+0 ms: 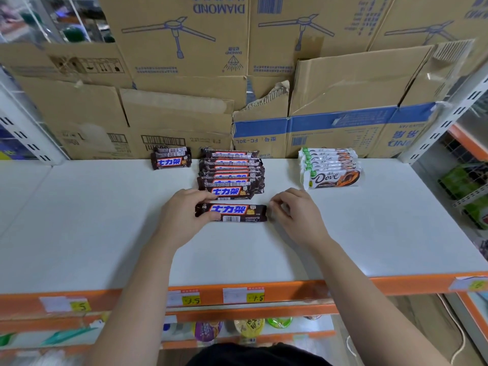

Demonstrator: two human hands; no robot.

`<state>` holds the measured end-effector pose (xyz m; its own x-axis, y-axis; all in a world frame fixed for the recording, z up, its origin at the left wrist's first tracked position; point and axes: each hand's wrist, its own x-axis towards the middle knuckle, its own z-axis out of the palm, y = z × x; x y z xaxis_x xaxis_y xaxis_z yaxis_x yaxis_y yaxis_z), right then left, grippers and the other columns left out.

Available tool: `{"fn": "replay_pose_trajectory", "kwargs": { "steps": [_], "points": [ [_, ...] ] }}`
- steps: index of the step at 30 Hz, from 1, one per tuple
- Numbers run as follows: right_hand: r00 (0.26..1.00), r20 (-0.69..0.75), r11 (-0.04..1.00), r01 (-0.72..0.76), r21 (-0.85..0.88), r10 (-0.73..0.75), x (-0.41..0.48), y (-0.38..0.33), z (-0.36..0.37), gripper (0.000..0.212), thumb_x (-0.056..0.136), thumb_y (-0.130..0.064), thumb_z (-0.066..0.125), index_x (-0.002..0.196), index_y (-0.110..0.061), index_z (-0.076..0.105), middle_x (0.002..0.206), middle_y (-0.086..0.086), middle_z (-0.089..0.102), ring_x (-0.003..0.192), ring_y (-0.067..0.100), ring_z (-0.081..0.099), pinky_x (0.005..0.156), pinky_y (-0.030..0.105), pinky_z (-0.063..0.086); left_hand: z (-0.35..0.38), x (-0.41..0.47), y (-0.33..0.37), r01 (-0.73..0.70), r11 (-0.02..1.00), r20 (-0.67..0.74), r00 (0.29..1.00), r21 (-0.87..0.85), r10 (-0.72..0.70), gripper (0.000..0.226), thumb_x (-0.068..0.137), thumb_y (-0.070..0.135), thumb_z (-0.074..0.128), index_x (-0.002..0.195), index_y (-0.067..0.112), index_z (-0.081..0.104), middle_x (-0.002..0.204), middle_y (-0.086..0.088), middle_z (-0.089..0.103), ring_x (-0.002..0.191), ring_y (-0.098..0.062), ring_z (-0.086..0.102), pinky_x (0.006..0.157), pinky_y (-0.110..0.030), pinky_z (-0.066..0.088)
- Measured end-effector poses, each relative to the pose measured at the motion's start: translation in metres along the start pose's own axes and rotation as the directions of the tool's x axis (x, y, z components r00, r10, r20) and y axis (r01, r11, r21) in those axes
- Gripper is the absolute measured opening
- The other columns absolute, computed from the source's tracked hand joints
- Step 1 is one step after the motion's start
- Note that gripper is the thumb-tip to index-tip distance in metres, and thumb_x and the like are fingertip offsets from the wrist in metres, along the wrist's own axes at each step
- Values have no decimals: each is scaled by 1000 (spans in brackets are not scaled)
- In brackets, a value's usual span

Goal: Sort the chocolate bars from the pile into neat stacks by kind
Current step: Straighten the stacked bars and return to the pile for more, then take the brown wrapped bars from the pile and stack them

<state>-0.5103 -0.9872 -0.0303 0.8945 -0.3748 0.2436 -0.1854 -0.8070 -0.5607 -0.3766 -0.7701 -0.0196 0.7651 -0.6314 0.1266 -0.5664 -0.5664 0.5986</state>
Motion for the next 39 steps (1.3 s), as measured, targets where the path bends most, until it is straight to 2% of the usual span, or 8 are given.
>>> {"fn": "replay_pose_trajectory", "kwargs": {
  "steps": [4, 9, 14, 21, 25, 31, 35, 39],
  "points": [
    [998, 52, 999, 34, 10, -35, 1, -8, 3, 20, 89, -33, 61, 99, -18, 70, 82, -9, 53, 85, 16, 48, 72, 25, 36, 0, 1, 1, 19, 1000, 61, 998, -10, -19, 36, 75, 26, 77, 108, 19, 66, 107, 6, 57, 104, -14, 49, 85, -33, 46],
    [999, 53, 998, -3, 67, -1, 11, -17, 7, 16, 85, -28, 68, 93, -14, 66, 85, -4, 60, 78, 13, 50, 62, 19, 36, -1, 7, 6, -19, 999, -66, 998, -46, 15, 29, 70, 10, 80, 96, 13, 67, 96, 2, 54, 89, -15, 54, 75, -26, 42],
    [998, 29, 998, -58, 38, 57, 26, -18, 7, 14, 85, -24, 67, 89, -11, 64, 89, 2, 63, 75, 16, 50, 62, 30, 36, -2, 17, 4, 9, 997, -213, 977, -82, -27, 26, 67, 7, 81, 88, 11, 68, 88, 2, 57, 77, -15, 55, 71, -28, 47],
    [998, 13, 998, -68, 18, 68, 34, -18, 7, 16, 85, -28, 67, 93, -14, 66, 90, 2, 64, 73, 13, 50, 64, 30, 41, -1, 23, -2, 25, 995, -259, 965, -94, -48, 18, 66, 7, 80, 75, 12, 65, 79, 1, 56, 69, -16, 55, 66, -36, 50],
    [998, 17, 998, -67, 18, 67, 33, -16, 7, 18, 85, -29, 67, 95, -15, 66, 91, 0, 64, 72, 11, 51, 64, 31, 43, -1, 23, -4, 9, 997, -256, 966, -83, -30, 19, 67, 7, 80, 77, 11, 65, 83, 3, 54, 68, -12, 53, 65, -29, 47],
    [996, 2, 996, -84, 42, 84, 28, -9, 3, 18, 88, -30, 63, 97, -16, 65, 87, -5, 59, 71, 9, 51, 60, 23, 36, -1, 20, -6, -7, 1000, -234, 972, 17, 11, 18, 73, 15, 79, 84, 13, 65, 89, 4, 53, 72, -13, 51, 63, -20, 40],
    [999, -3, 999, -36, 26, 36, 23, -8, -2, 16, 89, -27, 61, 99, -14, 66, 88, -4, 59, 77, 15, 55, 64, 28, 40, 2, 14, -3, 12, 993, -258, 966, 121, 20, 18, 78, 19, 74, 93, 15, 65, 96, 1, 59, 85, -19, 57, 68, -31, 46],
    [993, -33, 993, 114, -5, -114, 20, -12, -6, 15, 88, -19, 60, 100, -12, 66, 94, 4, 63, 85, 23, 57, 68, 32, 45, 1, -3, 2, 52, 975, -312, 950, 216, 19, 23, 83, 21, 69, 104, 15, 65, 103, -3, 63, 94, -24, 60, 74, -37, 50]
  ]
}}
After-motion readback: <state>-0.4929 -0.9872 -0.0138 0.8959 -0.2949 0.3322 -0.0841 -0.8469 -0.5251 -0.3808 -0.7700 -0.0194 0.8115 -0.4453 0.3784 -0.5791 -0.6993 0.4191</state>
